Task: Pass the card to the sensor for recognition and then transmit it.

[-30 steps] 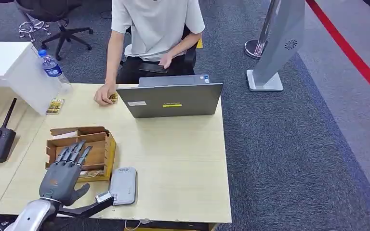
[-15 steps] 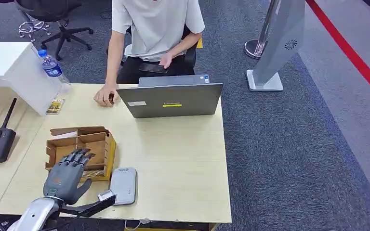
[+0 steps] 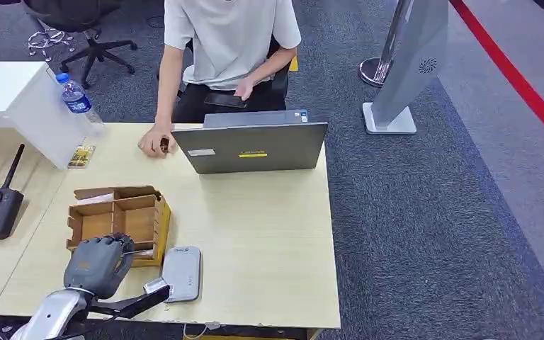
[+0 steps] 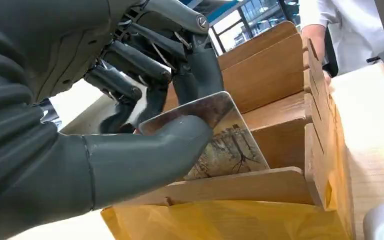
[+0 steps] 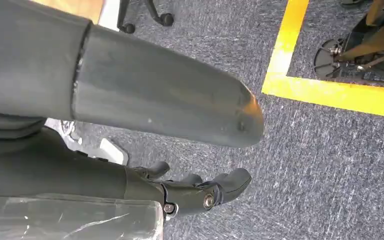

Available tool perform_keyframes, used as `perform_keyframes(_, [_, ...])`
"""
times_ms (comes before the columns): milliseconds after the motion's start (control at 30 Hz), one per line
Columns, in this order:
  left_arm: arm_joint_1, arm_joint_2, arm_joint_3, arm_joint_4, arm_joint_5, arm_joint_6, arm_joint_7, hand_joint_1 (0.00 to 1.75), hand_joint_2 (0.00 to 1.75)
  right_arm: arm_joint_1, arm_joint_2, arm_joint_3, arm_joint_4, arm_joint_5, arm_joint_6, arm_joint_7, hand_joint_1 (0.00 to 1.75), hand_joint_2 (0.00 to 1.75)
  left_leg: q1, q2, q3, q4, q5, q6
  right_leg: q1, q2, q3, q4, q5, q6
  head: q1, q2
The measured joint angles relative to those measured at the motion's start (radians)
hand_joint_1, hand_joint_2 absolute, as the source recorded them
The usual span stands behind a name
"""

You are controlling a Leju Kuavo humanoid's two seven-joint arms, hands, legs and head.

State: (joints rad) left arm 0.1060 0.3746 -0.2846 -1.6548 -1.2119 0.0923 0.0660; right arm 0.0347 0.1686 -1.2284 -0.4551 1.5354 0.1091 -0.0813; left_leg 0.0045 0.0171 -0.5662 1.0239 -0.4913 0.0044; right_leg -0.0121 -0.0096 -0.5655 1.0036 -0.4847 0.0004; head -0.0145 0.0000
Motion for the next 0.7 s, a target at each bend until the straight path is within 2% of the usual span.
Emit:
perform_keyframes(167, [-0.001, -0.002, 0.0, 0.0, 0.004, 0.006, 0.0, 1.75, 1.75, 0.0, 0.0, -0.006, 0.0, 0.003, 0.001, 0.0, 0.0, 0.0, 0.0, 0.0, 0.0, 0.0, 0.0, 0.0, 0.0, 0.0, 0.0, 0.0, 0.0, 0.0, 0.0, 0.0])
perform_keyframes(333, [0.003, -0.011, 0.0, -0.029, -0.001, 0.062, -0.016, 1.75, 1.75, 0.0, 0.003, -0.019, -0.009, 0.021, 0.006, -0.004, 0.0, 0.0, 0.0, 0.0, 0.0, 0.0, 0.0, 0.0, 0.0, 0.0, 0.0, 0.0, 0.0, 0.0, 0.0, 0.0])
perform_keyframes(433, [0.008, 0.023, 0.0, -0.147, 0.035, 0.078, -0.054, 1.75, 1.75, 0.001, 0.013, -0.042, -0.031, 0.034, 0.027, -0.012, 0.0, 0.0, 0.0, 0.0, 0.0, 0.0, 0.0, 0.0, 0.0, 0.0, 0.0, 0.0, 0.0, 0.0, 0.0, 0.0])
perform_keyframes(600, [0.008, 0.132, 0.003, -0.372, 0.112, 0.075, -0.086, 1.75, 1.75, 0.003, 0.031, -0.078, -0.069, 0.034, 0.053, -0.027, 0.0, 0.0, 0.0, 0.0, 0.0, 0.0, 0.0, 0.0, 0.0, 0.0, 0.0, 0.0, 0.0, 0.0, 0.0, 0.0])
perform_keyframes(700, [0.009, 0.162, 0.004, -0.434, 0.118, 0.077, -0.091, 1.75, 1.75, 0.003, 0.036, -0.085, -0.082, 0.034, 0.056, -0.027, 0.0, 0.0, 0.0, 0.0, 0.0, 0.0, 0.0, 0.0, 0.0, 0.0, 0.0, 0.0, 0.0, 0.0, 0.0, 0.0])
